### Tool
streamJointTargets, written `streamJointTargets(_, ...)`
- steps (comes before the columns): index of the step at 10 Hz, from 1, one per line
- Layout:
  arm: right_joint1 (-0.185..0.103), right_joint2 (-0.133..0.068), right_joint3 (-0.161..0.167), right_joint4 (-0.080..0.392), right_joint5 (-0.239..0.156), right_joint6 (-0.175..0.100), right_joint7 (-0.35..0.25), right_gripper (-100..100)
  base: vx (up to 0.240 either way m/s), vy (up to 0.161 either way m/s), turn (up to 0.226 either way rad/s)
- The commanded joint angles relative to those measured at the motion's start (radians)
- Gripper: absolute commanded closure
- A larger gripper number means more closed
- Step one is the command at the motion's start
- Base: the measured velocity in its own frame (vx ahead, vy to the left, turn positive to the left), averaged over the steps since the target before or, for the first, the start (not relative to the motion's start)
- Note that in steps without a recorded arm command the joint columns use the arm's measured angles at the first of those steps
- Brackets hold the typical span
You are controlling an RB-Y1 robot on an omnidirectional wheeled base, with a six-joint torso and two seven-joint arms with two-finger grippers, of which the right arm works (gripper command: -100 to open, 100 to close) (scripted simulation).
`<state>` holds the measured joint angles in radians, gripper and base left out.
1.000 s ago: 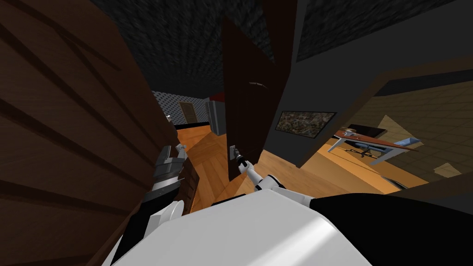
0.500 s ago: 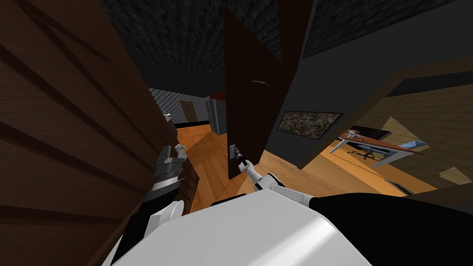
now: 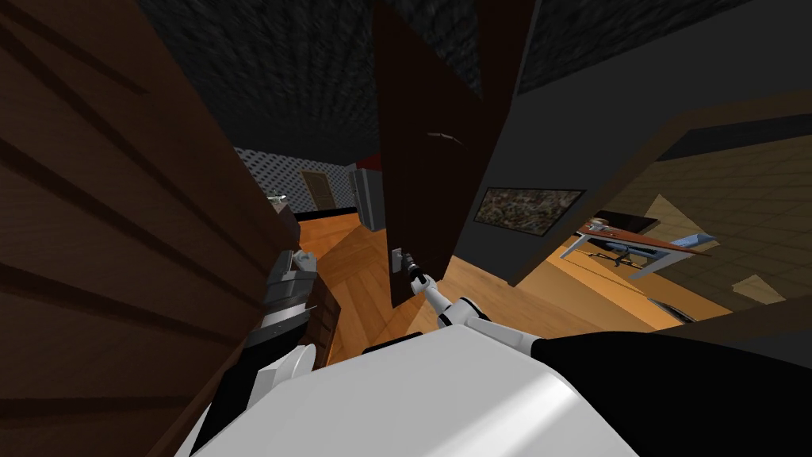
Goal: Push the door open
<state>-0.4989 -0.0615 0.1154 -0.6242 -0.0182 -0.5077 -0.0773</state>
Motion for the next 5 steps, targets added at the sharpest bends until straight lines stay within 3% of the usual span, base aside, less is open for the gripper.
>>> streamJointTargets(1,0.002,0.0,0.004,-0.004,0.001,0.007,-0.005,-100,-0.19,-0.021,-0.001)
streamJointTargets(5,-0.002,0.017,0.015,-0.006,0.0,0.021,-0.017,-100,-0.224,-0.038,-0.004)
